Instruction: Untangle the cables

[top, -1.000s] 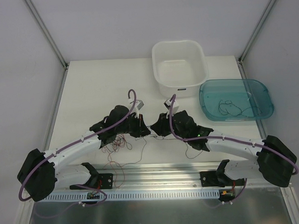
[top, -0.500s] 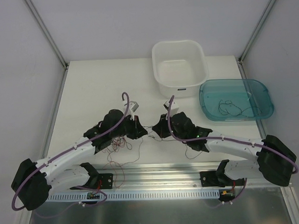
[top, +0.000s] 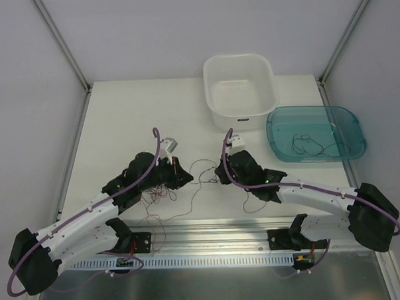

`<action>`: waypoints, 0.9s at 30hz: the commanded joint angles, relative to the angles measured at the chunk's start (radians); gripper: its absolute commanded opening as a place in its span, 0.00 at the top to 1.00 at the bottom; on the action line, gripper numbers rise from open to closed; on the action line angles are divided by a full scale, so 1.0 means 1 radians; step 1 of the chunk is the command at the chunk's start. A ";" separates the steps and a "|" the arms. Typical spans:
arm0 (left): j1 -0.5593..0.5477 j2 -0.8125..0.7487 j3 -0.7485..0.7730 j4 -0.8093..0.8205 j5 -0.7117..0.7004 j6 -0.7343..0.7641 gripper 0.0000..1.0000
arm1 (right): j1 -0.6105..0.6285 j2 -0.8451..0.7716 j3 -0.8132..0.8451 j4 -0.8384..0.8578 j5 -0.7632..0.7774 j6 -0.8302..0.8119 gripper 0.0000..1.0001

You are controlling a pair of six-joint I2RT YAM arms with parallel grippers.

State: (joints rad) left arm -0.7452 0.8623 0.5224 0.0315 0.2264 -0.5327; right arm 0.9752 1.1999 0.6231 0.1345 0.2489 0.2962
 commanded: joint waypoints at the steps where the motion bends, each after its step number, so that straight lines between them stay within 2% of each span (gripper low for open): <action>1: 0.000 -0.025 -0.012 0.013 0.033 -0.001 0.97 | -0.004 -0.002 0.059 -0.070 0.067 -0.008 0.99; 4: 0.000 -0.031 -0.015 0.013 0.013 0.007 0.91 | -0.003 -0.010 0.056 -0.046 0.035 -0.028 0.99; 5: -0.002 -0.022 -0.013 0.011 0.010 0.013 0.85 | -0.001 -0.011 0.059 -0.032 0.027 -0.035 0.99; 6: 0.000 -0.016 -0.010 0.013 0.007 0.016 0.70 | 0.002 -0.011 0.061 -0.030 0.014 -0.042 0.99; 9: -0.002 0.041 0.019 0.011 0.020 0.045 0.50 | 0.011 -0.011 0.070 -0.021 -0.017 -0.080 1.00; 10: 0.000 0.061 0.045 0.008 0.034 0.054 0.49 | 0.013 -0.013 0.069 -0.019 -0.022 -0.091 1.00; 15: 0.000 0.197 0.119 0.004 0.106 0.092 0.52 | 0.025 -0.013 0.084 -0.021 -0.054 -0.121 0.99; 20: 0.000 0.279 0.168 0.002 0.149 0.134 0.67 | 0.037 -0.005 0.101 -0.026 -0.079 -0.146 0.99; 27: 0.000 0.303 0.197 0.001 0.162 0.145 0.88 | 0.042 0.000 0.106 -0.022 -0.089 -0.152 1.00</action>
State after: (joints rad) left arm -0.7452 1.1625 0.6796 0.0147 0.3538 -0.4183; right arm 1.0107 1.2022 0.6865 0.0921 0.1745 0.1638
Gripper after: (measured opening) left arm 0.139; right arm 0.011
